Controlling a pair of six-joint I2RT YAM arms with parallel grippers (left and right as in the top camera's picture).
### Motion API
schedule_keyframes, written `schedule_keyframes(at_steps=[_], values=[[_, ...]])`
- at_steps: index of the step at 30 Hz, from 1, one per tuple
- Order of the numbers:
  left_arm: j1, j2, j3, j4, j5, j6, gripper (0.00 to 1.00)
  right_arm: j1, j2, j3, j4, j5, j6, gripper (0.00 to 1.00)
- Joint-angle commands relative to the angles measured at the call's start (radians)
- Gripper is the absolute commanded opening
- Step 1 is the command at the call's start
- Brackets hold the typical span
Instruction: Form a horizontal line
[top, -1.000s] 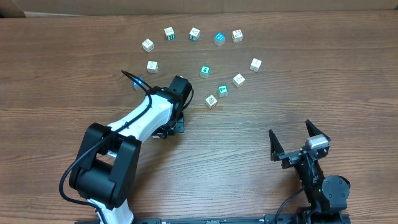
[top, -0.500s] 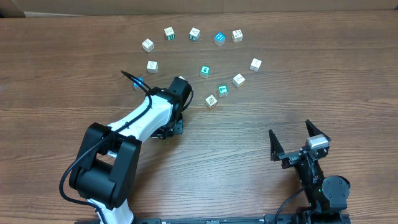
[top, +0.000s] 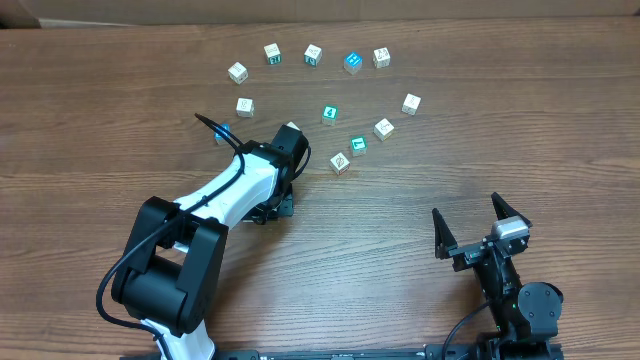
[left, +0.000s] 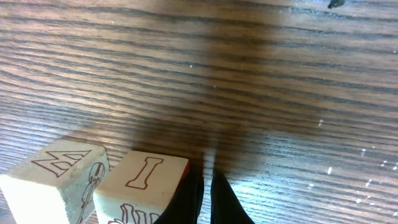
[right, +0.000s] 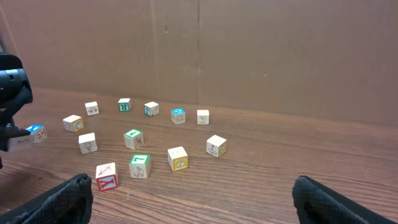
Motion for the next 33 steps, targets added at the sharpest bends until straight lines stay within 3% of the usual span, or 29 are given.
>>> schedule_keyframes(at_steps=[1, 33], values=[[0.006, 0.018, -0.011, 0.002, -0.027, 0.003, 0.04, -0.002, -0.012, -0.010, 0.005, 0.009, 0.003, 1.00], [0.006, 0.018, -0.015, -0.025, -0.082, 0.008, 0.04, -0.002, -0.012, -0.010, 0.005, 0.009, 0.003, 1.00]])
